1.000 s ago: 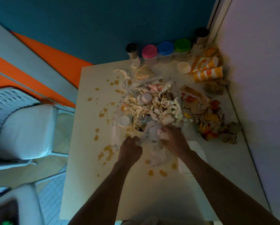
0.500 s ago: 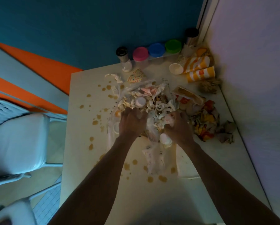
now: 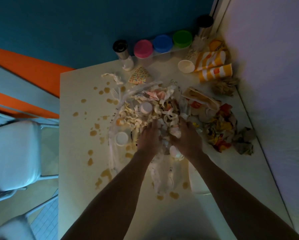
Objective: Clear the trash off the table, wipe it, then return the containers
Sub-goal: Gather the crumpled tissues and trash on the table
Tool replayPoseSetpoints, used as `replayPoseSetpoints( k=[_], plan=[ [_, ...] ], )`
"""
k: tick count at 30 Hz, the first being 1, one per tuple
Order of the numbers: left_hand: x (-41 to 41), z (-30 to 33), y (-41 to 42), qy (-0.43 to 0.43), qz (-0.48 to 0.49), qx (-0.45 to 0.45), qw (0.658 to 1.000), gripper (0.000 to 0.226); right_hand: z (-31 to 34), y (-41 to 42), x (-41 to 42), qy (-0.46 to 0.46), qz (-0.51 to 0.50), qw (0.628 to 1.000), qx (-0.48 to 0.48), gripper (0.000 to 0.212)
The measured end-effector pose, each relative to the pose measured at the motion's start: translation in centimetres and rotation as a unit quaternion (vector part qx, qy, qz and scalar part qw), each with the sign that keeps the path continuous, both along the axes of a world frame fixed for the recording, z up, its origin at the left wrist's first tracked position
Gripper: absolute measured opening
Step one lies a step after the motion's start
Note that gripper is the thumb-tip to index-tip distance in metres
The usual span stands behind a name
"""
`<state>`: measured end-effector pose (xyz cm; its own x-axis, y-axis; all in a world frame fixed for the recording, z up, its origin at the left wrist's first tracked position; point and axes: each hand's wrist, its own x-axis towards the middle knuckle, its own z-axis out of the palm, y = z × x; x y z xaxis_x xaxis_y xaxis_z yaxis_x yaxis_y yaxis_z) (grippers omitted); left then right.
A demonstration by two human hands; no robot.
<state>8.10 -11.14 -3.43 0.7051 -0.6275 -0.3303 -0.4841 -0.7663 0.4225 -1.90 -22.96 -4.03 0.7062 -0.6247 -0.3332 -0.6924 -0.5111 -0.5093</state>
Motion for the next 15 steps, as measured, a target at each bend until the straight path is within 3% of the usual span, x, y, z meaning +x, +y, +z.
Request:
replayPoseSetpoints(
  k=[4,8,12,15],
  plan=[
    [0.2,0.6,0.5,0.002,0.046,-0.073,0.996,0.07,0.2,-0.5,0.0,-0.014,-0.043,0.999,0.003,0.069],
    [1.0,1.2,1.0,0.005,0.073,-0.104,0.992,0.049,0.7,-1.5,0.6,-0.019,-0.073,0.997,0.033,0.062],
    [1.4,1.1,1.3,-0.032,0.08,-0.095,0.992,0.035,0.3,-2.4,0.6,-0.004,-0.125,0.988,0.089,0.072],
    [1.6,1.4,1.3,-0.058,0.08,-0.082,0.992,0.049,1.1,-2.8,0.9,-0.045,-0.179,0.973,0.136,0.073]
  ],
)
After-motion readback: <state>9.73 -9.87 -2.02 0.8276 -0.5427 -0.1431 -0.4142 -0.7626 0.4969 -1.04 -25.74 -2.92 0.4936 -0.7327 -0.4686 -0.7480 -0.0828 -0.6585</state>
